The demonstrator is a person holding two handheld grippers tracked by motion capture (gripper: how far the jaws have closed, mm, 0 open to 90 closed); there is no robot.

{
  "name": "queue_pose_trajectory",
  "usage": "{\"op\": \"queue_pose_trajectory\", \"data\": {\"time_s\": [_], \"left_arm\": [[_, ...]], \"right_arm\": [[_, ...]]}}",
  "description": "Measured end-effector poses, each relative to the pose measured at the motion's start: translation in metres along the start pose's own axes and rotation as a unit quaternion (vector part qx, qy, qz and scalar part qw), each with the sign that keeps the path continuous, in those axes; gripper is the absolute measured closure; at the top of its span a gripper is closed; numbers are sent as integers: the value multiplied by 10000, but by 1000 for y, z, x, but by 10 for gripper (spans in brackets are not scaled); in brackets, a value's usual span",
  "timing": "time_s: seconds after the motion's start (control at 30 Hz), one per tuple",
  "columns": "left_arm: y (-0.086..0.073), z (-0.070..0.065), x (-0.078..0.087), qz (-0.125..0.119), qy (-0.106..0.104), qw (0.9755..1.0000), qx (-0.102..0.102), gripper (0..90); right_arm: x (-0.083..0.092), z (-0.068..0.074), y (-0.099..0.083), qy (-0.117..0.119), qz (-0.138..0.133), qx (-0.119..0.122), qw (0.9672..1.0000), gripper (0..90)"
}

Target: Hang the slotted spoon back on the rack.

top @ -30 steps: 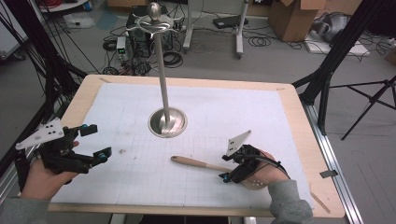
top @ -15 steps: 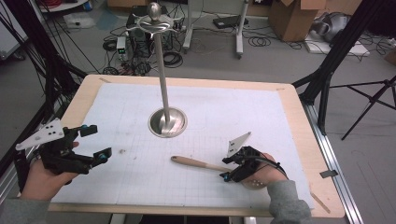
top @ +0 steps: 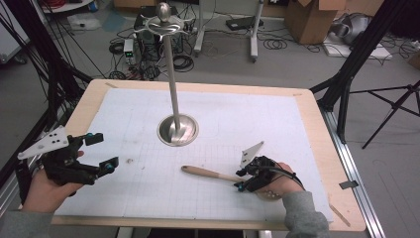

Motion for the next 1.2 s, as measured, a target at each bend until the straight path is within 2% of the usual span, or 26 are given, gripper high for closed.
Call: {"op": "queue_pose_trajectory", "data": {"time_s": [0.23,0.27,0.37,0.5,0.7,0.77,0.87,0.9,1.2], "left_arm": [[-1,1,-1,22,8,10000,9,18],[-1,1,0,21,6,10000,9,18],[-1,1,0,20,11,10000,11,18],[-2,1,-1,27,3,10000,13,19],[-1,0,-1,22,23,10000,-16,19],[1,-1,0,-40,68,9999,-69,26],[4,-2,2,-90,29,9999,-102,26],[5,-3,3,-103,-9,9999,-95,26],[4,-4,2,-90,-51,9999,-91,26]], "right_arm": [[-2,0,-1,-97,161,57,9998,594],[-3,0,-2,-99,232,65,9997,616],[-2,0,-2,-121,248,53,9996,660],[-1,0,-3,-99,269,-41,9996,761],[-1,0,-3,-111,262,-31,9996,774],[-1,1,-3,-120,292,-21,9995,776],[-1,1,-2,-106,278,-45,9995,777],[-1,0,-2,-79,249,-112,9996,777],[1,-2,-2,-56,30,-162,9998,777]]}}
Point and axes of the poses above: each handheld gripper's, and its own axes: x roughly backward along the jaws, y roughly out of its top, z roughly to its left, the point moved 3 cm from there along -x, roughly forward along the jaws, and after that the axes turned 5 degrees about z, right-handed, at the moved point
